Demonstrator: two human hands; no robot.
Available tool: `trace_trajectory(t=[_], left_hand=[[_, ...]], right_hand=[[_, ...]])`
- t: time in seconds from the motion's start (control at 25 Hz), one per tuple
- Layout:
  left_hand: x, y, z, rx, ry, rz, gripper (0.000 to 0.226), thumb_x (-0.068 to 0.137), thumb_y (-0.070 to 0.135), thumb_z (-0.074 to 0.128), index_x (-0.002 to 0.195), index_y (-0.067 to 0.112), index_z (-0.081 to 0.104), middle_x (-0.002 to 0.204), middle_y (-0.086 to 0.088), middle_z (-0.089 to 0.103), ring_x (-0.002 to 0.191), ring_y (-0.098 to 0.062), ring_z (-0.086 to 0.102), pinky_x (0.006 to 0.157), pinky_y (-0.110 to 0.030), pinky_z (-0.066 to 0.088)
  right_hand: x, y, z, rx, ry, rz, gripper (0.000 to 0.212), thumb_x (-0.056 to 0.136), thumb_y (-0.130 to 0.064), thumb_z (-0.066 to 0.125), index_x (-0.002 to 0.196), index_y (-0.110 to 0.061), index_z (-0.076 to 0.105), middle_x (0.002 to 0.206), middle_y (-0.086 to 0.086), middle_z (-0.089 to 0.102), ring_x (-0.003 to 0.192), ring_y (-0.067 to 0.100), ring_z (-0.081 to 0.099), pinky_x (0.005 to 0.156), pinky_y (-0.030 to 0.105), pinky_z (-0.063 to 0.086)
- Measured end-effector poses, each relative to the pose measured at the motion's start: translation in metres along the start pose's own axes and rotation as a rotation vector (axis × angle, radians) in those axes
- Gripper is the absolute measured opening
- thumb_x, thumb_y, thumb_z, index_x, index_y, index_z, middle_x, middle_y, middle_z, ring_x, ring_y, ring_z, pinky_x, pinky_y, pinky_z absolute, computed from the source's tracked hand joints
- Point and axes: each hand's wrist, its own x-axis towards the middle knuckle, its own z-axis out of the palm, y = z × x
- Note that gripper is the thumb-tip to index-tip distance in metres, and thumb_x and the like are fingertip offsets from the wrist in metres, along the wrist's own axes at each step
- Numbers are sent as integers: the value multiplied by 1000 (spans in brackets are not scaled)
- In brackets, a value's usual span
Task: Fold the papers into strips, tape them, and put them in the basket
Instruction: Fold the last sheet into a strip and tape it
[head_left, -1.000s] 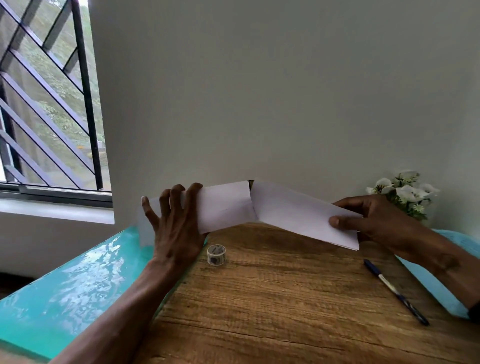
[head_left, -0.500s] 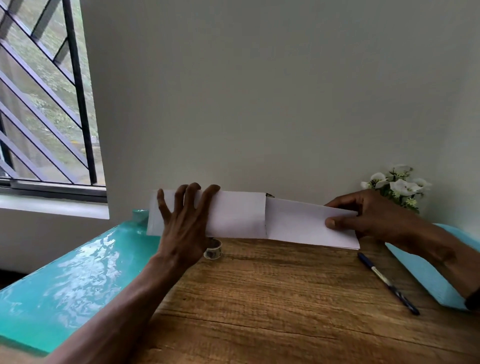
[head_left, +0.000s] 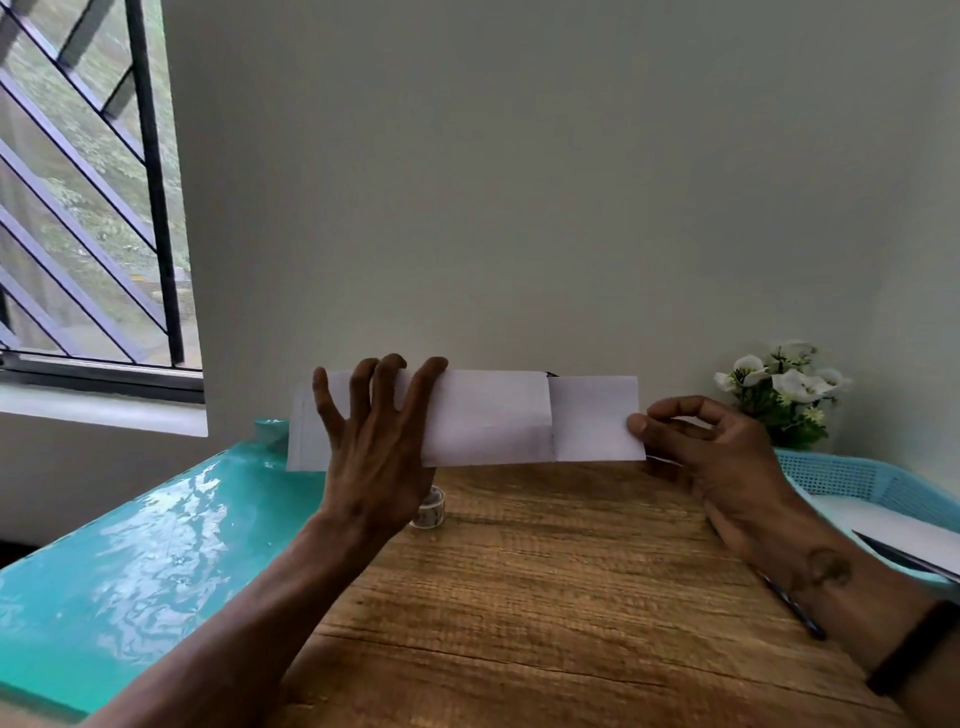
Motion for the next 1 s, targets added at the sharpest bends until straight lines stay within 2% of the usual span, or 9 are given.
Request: trace_trajectory(t=[0.08, 0.2, 0.32, 0.4, 0.48, 0.6, 0.76, 0.92, 1.0], left_hand=[[-1, 3, 0, -1, -22, 19, 114, 50, 32, 87, 152, 27, 36, 140, -14, 47, 138, -40, 39, 118, -76, 7], [0, 7, -3, -12, -19, 30, 115, 51, 34, 87, 153, 29, 33, 142, -14, 46, 139, -40, 39, 117, -76, 8], [-1, 12, -6, -22, 2, 43, 112, 55, 35, 85, 154, 29, 32, 143, -15, 46, 140, -40, 39, 118, -76, 7], [-1, 15, -8, -31, 19, 54, 110, 57, 33, 84, 153, 29, 32, 143, -15, 46, 140, -40, 39, 118, -76, 6], [-1, 18, -10, -34, 28, 61, 108, 57, 31, 82, 153, 29, 33, 143, -15, 46, 140, -40, 39, 118, -76, 6], [-1, 22, -12, -27, 26, 71, 107, 58, 31, 82, 153, 30, 34, 144, -14, 46, 140, -40, 39, 117, -76, 7], [-3, 29, -14, -33, 10, 89, 108, 56, 30, 83, 153, 30, 35, 143, -13, 46, 139, -39, 39, 119, -75, 5], [-4, 32, -13, -48, 0, 93, 103, 59, 37, 80, 153, 30, 38, 140, -12, 48, 136, -39, 40, 120, -73, 5], [-2, 31, -13, -70, 16, 74, 99, 63, 45, 79, 153, 29, 40, 137, -11, 48, 134, -37, 41, 120, -71, 5]], right_hand=[[-7, 3, 8, -35, -17, 15, 33, 69, -13, 89, 99, -9, 76, 99, 16, 81, 89, 35, 78, 82, 46, 62], [-16, 4, 20, -113, -30, -19, 21, 78, -11, 87, 97, -13, 78, 93, 10, 82, 84, 33, 78, 79, 45, 64], [-26, 6, 29, -173, -22, -105, 14, 78, -14, 88, 90, -18, 81, 90, 9, 81, 75, 25, 72, 78, 44, 62], [-30, 6, 33, -183, -49, -85, 14, 77, -21, 88, 89, -22, 82, 90, 10, 81, 77, 23, 72, 83, 48, 61], [-31, 6, 34, -166, -94, -24, 17, 76, -24, 88, 92, -24, 82, 92, 13, 81, 84, 29, 76, 90, 54, 61], [-30, 8, 35, -154, -103, 17, 18, 82, -9, 82, 95, -22, 83, 97, 17, 81, 94, 42, 76, 95, 66, 56], [-30, 10, 36, -125, -147, 46, 25, 88, -5, 77, 96, -27, 84, 101, 15, 81, 101, 46, 74, 97, 67, 55], [-32, 4, 40, -58, -235, 112, 18, 98, -20, 67, 105, -24, 83, 110, 10, 81, 107, 34, 75, 102, 53, 56], [-34, -1, 40, -4, -280, 128, 35, 101, -44, 57, 120, -23, 77, 118, 5, 79, 111, 27, 74, 99, 48, 57]])
